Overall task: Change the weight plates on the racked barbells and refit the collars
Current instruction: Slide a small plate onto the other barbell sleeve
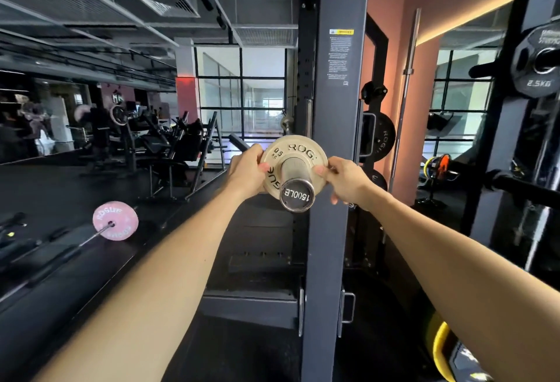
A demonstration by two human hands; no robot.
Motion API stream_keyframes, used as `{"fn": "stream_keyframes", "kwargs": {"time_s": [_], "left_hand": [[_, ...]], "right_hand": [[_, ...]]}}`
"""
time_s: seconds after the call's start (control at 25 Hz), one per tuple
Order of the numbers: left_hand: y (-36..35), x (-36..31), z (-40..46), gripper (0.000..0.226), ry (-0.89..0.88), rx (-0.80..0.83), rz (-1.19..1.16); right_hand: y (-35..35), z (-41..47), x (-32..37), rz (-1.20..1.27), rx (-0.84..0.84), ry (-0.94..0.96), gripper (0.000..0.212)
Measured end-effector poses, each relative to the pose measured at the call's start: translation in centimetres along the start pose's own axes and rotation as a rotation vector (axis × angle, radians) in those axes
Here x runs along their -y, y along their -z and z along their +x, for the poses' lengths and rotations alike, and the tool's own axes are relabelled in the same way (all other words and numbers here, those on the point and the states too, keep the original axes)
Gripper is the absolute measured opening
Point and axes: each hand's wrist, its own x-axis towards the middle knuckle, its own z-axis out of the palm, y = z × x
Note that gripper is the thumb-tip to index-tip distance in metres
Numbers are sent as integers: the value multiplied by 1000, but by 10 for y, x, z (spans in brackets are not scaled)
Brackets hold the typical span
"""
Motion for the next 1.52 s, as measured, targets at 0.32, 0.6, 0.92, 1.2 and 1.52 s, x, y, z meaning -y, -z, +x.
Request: {"fn": "stream_keyframes", "kwargs": {"time_s": [0.32,0.6,0.92,1.2,1.52], "left_hand": [[-39,34,87,6,0,-6,114],[-67,58,161,6,24,13,157],[-86,71,199,10,33,-22,160],[-101,85,223,2,27,-31,160],[-99,88,228,2,16,-13,172]], "right_hand": [[-18,91,-35,3,10,-22,31],[-30,165,-57,-23,5,-72,29],[-41,213,-76,-63,4,-101,31],[-50,239,-87,-56,-46,-112,28],[-53,249,-94,-21,-52,-121,30]]}}
